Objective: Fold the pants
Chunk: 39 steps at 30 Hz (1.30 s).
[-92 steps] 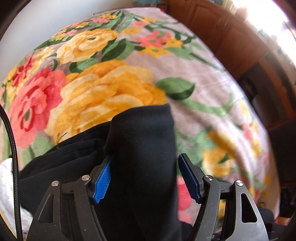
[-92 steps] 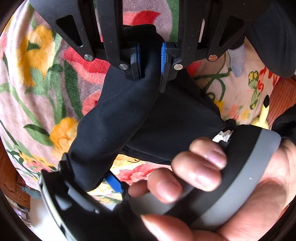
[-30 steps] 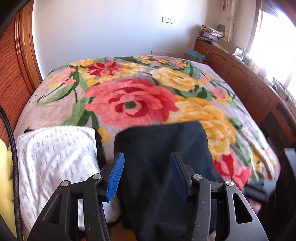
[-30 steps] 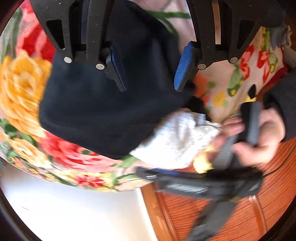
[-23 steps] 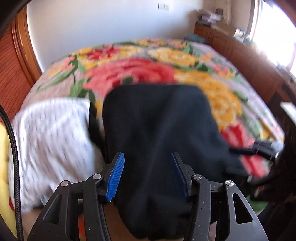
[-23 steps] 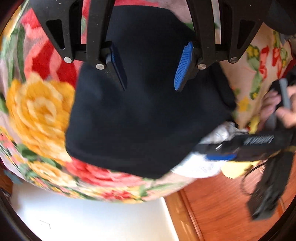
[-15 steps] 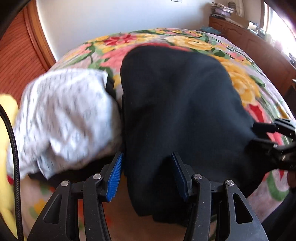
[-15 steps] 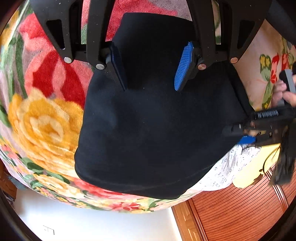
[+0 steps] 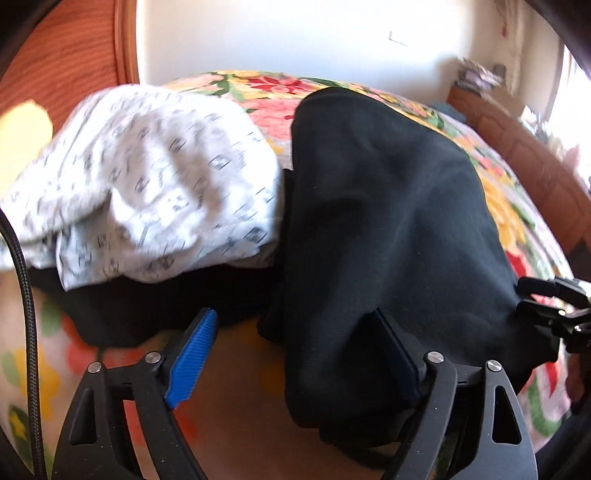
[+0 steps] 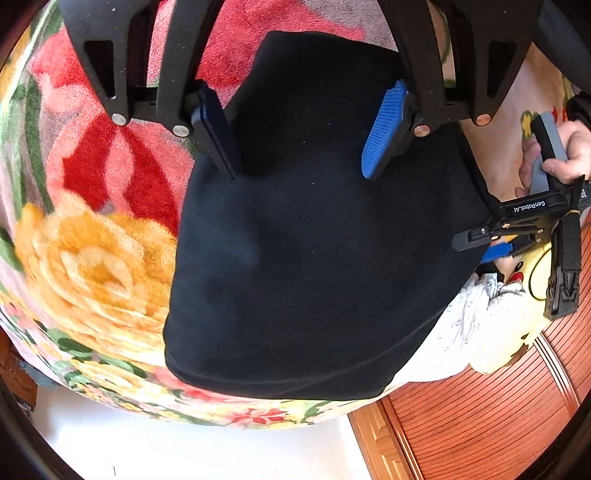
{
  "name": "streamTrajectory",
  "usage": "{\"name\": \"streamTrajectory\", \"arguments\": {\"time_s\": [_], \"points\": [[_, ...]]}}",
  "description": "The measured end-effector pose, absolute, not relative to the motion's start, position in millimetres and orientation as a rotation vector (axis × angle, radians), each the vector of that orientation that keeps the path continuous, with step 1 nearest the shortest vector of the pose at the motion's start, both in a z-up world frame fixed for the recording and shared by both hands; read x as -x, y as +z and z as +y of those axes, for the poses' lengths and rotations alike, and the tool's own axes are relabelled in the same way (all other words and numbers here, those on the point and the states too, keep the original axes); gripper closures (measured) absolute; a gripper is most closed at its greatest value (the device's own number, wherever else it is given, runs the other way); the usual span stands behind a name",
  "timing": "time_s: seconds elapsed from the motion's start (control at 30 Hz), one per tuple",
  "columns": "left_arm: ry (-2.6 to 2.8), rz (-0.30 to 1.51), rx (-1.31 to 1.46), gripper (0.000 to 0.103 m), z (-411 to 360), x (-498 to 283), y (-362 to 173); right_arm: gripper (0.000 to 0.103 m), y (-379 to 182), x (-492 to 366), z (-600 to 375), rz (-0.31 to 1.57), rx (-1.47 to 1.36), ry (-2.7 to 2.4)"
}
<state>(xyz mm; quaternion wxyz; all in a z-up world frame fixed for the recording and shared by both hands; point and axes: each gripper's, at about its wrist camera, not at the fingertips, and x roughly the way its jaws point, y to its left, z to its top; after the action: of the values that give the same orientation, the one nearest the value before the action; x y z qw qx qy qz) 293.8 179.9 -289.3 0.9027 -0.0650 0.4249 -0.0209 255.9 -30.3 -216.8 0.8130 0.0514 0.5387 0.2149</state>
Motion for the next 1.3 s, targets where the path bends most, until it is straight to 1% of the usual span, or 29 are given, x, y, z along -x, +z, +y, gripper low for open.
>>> {"name": "streamTrajectory", "arguments": {"time_s": [0.13, 0.33, 0.5, 0.73, 0.97, 1.07, 1.3], "points": [[-0.037, 0.884, 0.123, 0.016, 177.4, -291.4, -283.3, 0.032, -216.0, -259.2, -36.1, 1.145, -0.135, 0.443], [-0.063, 0.820, 0.066, 0.017, 167.5, -284.5, -250.4, 0.029, -219.6, -269.6, -56.4, 1.147, -0.208, 0.388], [-0.092, 0.827, 0.125, 0.017, 173.2, -295.5, -237.7, 0.028, -233.1, -278.7, -72.3, 1.184, -0.280, 0.349], [-0.091, 1.004, 0.186, 0.016, 176.5, -326.5, -274.8, 0.026, -255.7, -286.6, -74.3, 1.233, -0.365, 0.401], [-0.146, 1.032, 0.400, 0.016, 198.6, -343.6, -294.6, 0.026, -272.9, -298.2, -74.7, 1.258, -0.467, 0.505], [-0.141, 1.028, 0.398, 0.014, 198.5, -347.6, -297.4, 0.026, -276.4, -301.0, -70.8, 1.260, -0.483, 0.525], [-0.149, 1.041, 0.449, 0.004, 204.4, -345.6, -302.2, 0.025, -280.2, -308.3, -59.8, 1.256, -0.485, 0.531]]}}
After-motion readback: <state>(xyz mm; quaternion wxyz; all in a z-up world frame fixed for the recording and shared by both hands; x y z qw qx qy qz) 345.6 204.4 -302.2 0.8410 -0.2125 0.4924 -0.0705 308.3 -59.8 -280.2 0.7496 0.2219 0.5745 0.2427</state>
